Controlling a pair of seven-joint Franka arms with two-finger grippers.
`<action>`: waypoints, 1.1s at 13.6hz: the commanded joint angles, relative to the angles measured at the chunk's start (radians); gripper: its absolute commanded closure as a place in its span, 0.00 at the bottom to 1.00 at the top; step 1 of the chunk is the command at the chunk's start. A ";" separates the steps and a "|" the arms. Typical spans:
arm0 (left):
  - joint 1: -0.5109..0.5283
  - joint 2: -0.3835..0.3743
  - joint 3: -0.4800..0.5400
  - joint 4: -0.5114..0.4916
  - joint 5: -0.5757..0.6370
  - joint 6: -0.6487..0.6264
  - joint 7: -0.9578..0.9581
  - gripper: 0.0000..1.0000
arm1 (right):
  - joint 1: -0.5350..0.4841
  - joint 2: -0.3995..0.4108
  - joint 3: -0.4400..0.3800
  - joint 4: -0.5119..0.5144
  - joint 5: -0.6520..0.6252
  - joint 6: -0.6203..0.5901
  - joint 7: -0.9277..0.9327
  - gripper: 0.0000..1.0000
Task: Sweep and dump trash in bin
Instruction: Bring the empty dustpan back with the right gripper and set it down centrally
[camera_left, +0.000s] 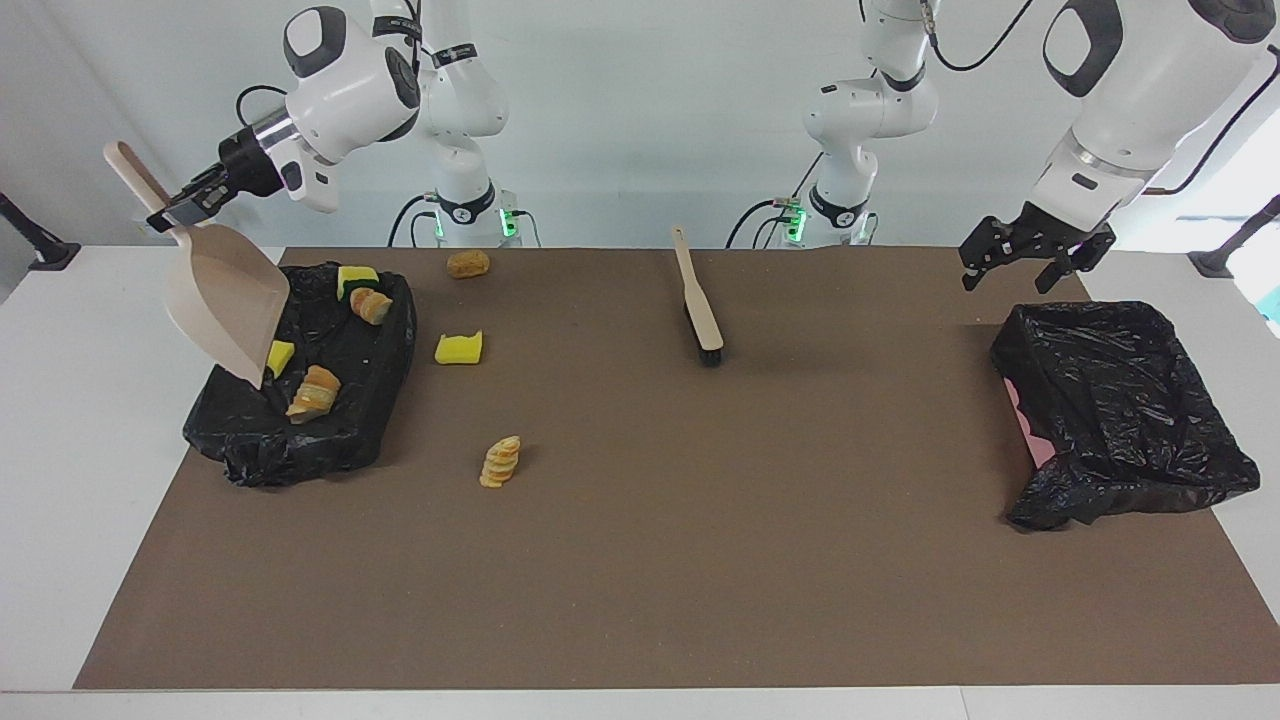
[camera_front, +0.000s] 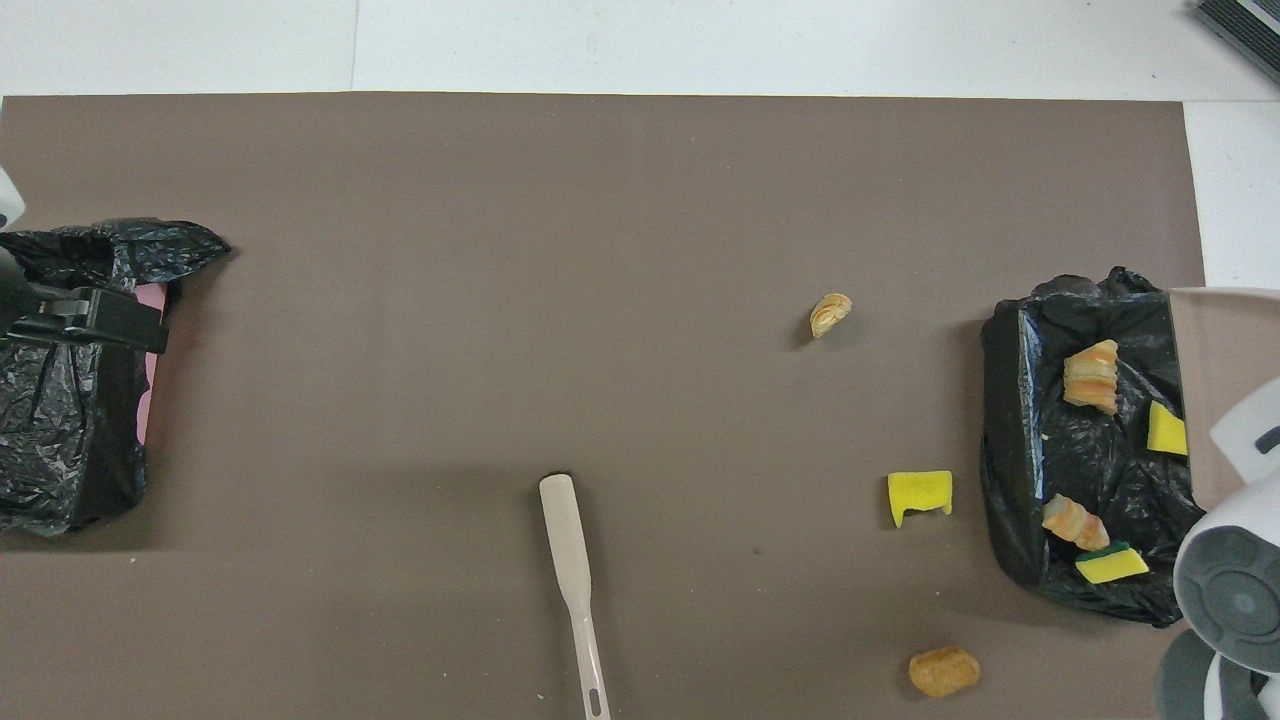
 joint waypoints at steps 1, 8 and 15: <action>-0.010 -0.010 0.000 0.006 0.025 -0.018 0.033 0.00 | 0.037 0.130 0.017 0.192 0.145 -0.132 -0.033 1.00; 0.005 -0.021 0.006 -0.006 0.024 -0.030 0.034 0.00 | 0.089 0.337 0.031 0.485 0.593 -0.272 0.138 1.00; 0.004 -0.021 0.008 -0.005 0.024 -0.028 0.034 0.00 | 0.343 0.509 0.040 0.616 0.825 -0.389 0.825 1.00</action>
